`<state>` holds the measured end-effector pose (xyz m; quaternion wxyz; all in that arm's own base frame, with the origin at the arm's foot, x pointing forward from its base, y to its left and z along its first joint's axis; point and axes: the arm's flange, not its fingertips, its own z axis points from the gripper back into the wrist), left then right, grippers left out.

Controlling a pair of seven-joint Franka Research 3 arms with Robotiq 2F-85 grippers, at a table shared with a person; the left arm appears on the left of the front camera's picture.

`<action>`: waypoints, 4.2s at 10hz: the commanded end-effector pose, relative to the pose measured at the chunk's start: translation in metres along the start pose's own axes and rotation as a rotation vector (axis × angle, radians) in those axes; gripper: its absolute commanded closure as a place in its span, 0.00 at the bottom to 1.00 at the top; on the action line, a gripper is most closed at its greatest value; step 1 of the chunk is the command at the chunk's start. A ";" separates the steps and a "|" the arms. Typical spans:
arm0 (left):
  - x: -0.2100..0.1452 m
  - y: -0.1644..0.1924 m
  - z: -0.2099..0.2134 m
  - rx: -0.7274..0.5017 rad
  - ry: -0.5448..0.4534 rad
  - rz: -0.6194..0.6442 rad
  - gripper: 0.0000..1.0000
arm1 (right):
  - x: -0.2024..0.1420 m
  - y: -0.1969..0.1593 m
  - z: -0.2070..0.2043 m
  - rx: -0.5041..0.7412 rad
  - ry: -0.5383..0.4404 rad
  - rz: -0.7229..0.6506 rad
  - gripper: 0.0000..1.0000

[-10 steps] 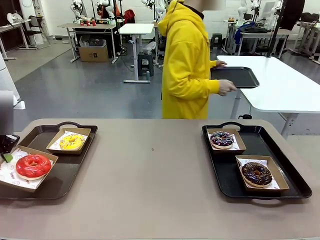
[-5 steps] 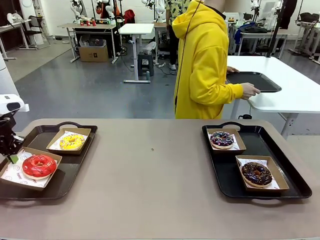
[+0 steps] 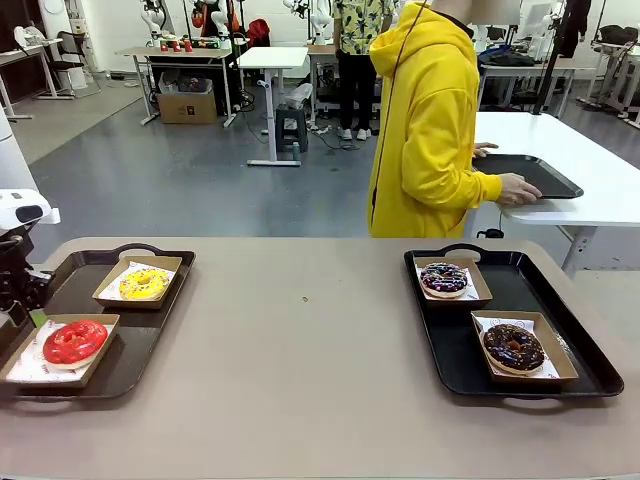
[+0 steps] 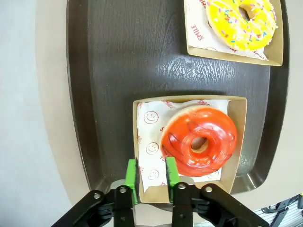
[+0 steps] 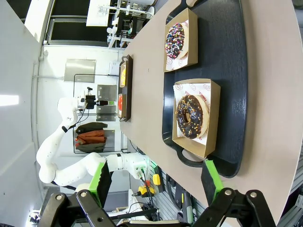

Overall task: Individually package the donuts and arrange them on the tray.
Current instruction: Place the picked Paper togo box on the Handle tray.

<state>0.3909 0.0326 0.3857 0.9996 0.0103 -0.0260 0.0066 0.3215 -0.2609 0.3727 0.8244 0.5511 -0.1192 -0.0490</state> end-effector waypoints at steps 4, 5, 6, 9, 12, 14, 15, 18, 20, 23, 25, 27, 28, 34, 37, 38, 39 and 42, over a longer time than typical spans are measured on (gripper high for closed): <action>-0.011 -0.003 -0.010 0.012 -0.009 0.005 0.00 | 0.000 0.002 -0.001 0.015 -0.010 -0.020 0.00; -0.011 -0.002 -0.009 0.007 -0.010 0.005 0.00 | 0.000 0.002 -0.001 0.015 -0.010 -0.020 0.00; -0.012 -0.001 -0.008 0.003 -0.009 0.004 0.00 | 0.000 0.002 -0.001 0.015 -0.010 -0.020 0.00; -0.013 0.000 -0.005 -0.004 -0.007 -0.005 0.00 | 0.000 0.002 -0.001 0.015 -0.010 -0.020 0.00; -0.015 0.011 0.015 -0.137 -0.015 -0.040 0.00 | 0.000 0.002 -0.001 0.015 -0.010 -0.020 0.00; -0.012 0.047 0.060 -0.484 -0.096 -0.032 0.00 | 0.000 0.002 -0.001 0.015 -0.010 -0.020 0.00; -0.011 0.074 0.078 -0.635 -0.157 -0.034 0.00 | 0.000 0.002 -0.001 0.015 -0.010 -0.020 0.00; 0.006 0.168 0.089 -0.955 -0.226 0.023 0.00 | 0.000 0.002 -0.001 0.015 -0.010 -0.020 0.00; 0.011 0.219 0.063 -1.112 -0.220 0.120 0.00 | 0.000 0.002 -0.001 0.015 -0.010 -0.020 0.00; -0.009 0.257 0.022 -1.212 -0.111 0.144 0.00 | 0.000 0.002 -0.001 0.015 -0.010 -0.020 0.00; -0.029 0.266 0.007 -1.224 -0.078 0.145 0.00 | 0.000 0.002 -0.001 0.015 -0.010 -0.020 0.00; -0.040 0.277 0.003 -1.229 -0.092 0.163 0.00 | 0.000 0.002 -0.001 0.015 -0.010 -0.020 0.00; -0.048 0.279 0.007 -1.215 -0.112 0.173 0.00 | 0.000 0.002 -0.001 0.015 -0.010 -0.020 0.00; -0.037 0.271 -0.001 -1.240 -0.080 0.196 0.00 | 0.000 0.002 -0.001 0.015 -0.010 -0.020 0.00; -0.037 0.271 -0.001 -1.240 -0.080 0.196 0.00 | 0.000 0.002 -0.001 0.015 -0.010 -0.020 0.00; -0.037 0.271 -0.001 -1.240 -0.080 0.196 0.00 | 0.000 0.002 -0.001 0.015 -0.010 -0.020 0.00; -0.037 0.271 -0.001 -1.240 -0.080 0.196 0.00 | 0.000 0.002 -0.001 0.015 -0.010 -0.020 0.00; -0.037 0.271 -0.001 -1.240 -0.080 0.196 0.00 | 0.000 0.002 -0.001 0.015 -0.010 -0.020 0.00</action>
